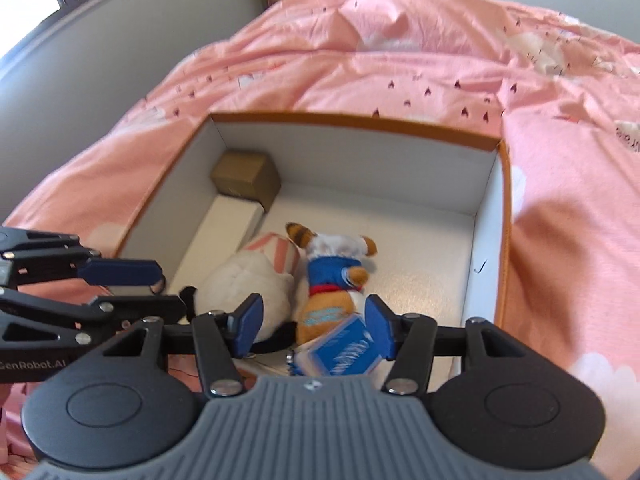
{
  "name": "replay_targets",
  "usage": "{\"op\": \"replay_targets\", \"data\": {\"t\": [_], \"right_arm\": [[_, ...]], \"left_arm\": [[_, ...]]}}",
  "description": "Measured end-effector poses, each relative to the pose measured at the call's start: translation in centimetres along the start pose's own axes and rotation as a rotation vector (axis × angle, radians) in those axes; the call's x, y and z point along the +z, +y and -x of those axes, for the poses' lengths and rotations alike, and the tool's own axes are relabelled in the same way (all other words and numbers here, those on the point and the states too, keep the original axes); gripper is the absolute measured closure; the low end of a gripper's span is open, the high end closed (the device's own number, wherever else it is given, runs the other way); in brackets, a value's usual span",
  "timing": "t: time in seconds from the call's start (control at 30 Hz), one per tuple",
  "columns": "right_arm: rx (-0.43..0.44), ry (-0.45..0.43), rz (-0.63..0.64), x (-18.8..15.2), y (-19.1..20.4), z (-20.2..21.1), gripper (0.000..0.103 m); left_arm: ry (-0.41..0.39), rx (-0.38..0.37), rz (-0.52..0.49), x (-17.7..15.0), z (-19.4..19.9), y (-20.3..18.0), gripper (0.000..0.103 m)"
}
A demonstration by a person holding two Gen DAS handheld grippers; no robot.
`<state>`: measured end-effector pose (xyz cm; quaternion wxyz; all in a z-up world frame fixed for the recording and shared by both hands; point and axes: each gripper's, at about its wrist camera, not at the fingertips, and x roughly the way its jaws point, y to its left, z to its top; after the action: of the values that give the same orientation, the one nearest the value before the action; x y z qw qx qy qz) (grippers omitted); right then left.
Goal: Organize objects
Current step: 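Open both grippers to release the plush toys and withdraw, then grasp the pink pouch with the left gripper while the right gripper grasps the pink card wallet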
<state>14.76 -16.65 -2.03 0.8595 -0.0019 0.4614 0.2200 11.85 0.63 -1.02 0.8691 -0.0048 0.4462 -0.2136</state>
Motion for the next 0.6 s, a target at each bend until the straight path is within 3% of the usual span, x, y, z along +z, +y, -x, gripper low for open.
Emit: {"op": "replay_targets", "data": {"t": [0.3,0.53,0.6], "right_arm": [[-0.027,-0.110,-0.052,-3.8,1.1,5.5,0.053],[-0.106,-0.092,-0.144,-7.6,-0.2,6.2,0.068],[-0.114,-0.082,-0.182,-8.5,-0.9,6.2,0.070]], "left_arm": [[0.001,-0.119,0.113,-2.5,1.3,-1.6,0.060],[0.116,-0.144,0.132,-4.3,-2.3,-2.8,0.059],[0.142,-0.142,0.137,-4.6,-3.2,-2.9,0.052]]}}
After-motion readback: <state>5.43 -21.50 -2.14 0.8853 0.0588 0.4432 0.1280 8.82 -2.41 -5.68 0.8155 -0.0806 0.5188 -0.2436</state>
